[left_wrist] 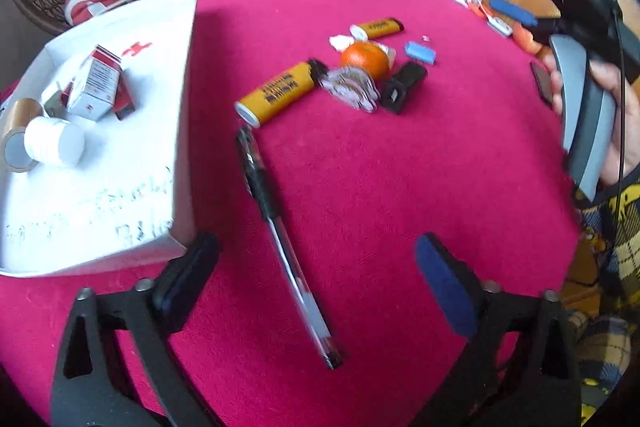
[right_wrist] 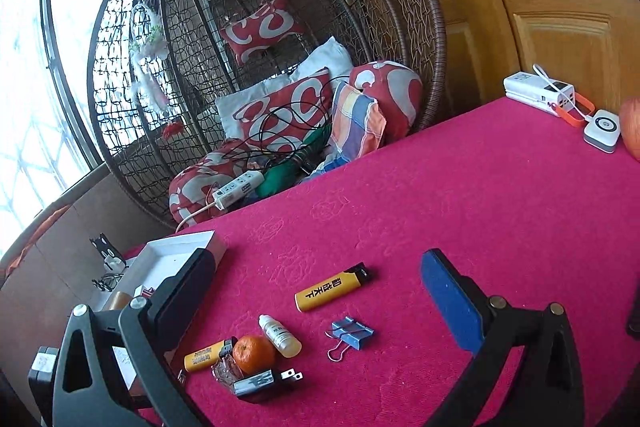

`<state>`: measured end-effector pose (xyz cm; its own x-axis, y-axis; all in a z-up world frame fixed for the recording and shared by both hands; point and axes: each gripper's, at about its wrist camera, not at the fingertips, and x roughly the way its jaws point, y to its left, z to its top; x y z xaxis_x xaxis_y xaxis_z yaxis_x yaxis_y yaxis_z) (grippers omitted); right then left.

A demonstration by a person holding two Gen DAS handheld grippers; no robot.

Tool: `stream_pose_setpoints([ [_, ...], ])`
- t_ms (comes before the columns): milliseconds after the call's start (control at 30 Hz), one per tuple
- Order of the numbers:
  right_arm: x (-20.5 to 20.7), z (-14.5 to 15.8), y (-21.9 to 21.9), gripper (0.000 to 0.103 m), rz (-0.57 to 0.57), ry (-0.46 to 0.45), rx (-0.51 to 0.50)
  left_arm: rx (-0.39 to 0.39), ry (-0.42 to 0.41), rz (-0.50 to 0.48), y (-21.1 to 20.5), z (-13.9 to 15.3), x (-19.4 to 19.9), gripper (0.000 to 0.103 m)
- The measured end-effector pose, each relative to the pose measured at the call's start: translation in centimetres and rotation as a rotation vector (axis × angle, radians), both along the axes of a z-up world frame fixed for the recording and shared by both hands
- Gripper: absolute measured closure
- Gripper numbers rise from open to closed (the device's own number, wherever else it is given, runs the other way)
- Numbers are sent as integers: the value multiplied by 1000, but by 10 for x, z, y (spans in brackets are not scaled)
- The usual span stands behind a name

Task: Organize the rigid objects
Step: 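Move the left gripper to the black pen while the right gripper approaches the black charger, then grasp the black pen with the left gripper while the right gripper grasps the black charger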

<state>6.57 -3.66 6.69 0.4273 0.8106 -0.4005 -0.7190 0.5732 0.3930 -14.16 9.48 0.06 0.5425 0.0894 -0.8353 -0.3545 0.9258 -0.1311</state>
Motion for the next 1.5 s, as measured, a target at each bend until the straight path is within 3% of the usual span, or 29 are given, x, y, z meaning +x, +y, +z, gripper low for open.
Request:
stream_pose_setpoints([
  [133, -2, -1, 4, 0, 14, -15, -29, 66, 20, -2, -8, -4, 1, 27],
  [200, -5, -2, 8, 0, 36, -26, -59, 84, 20, 7, -8, -3, 3, 38],
  [333, -30, -6, 20, 0, 208, -121, -133, 73, -1, -3, -7, 0, 0, 80],
  [400, -44, -14, 26, 0, 271, -160, -198, 60, -12, -19, -9, 0, -2, 81],
  [533, -61, -41, 43, 0, 360, -191, -342, 107, -6, -41, -18, -1, 2, 81],
  [667, -66, -53, 55, 3, 385, -204, -400, 104, 3, -33, -12, 0, 10, 81],
  [800, -66, -59, 66, 14, 391, -211, -448, 116, 14, -40, -11, 0, 21, 79],
  [867, -64, -62, 68, 30, 400, -196, -464, 125, 8, -37, -13, -1, 22, 77],
  [933, -62, -64, 68, 36, 405, -181, -465, 131, -2, -31, -14, -1, 21, 77],
  [967, -62, -64, 68, 44, 414, -175, -461, 134, -7, -31, -15, -2, 20, 77],
  [1033, -65, -64, 69, 45, 425, -179, -463, 133, -13, -34, -15, -2, 18, 80],
  [1133, -71, -62, 66, 45, 419, -211, -462, 112, -31, -34, -15, -1, 13, 94],
  [1500, -71, -6, 23, 45, 308, -257, -284, 211, -106, -34, -32, 18, 4, 94],
])
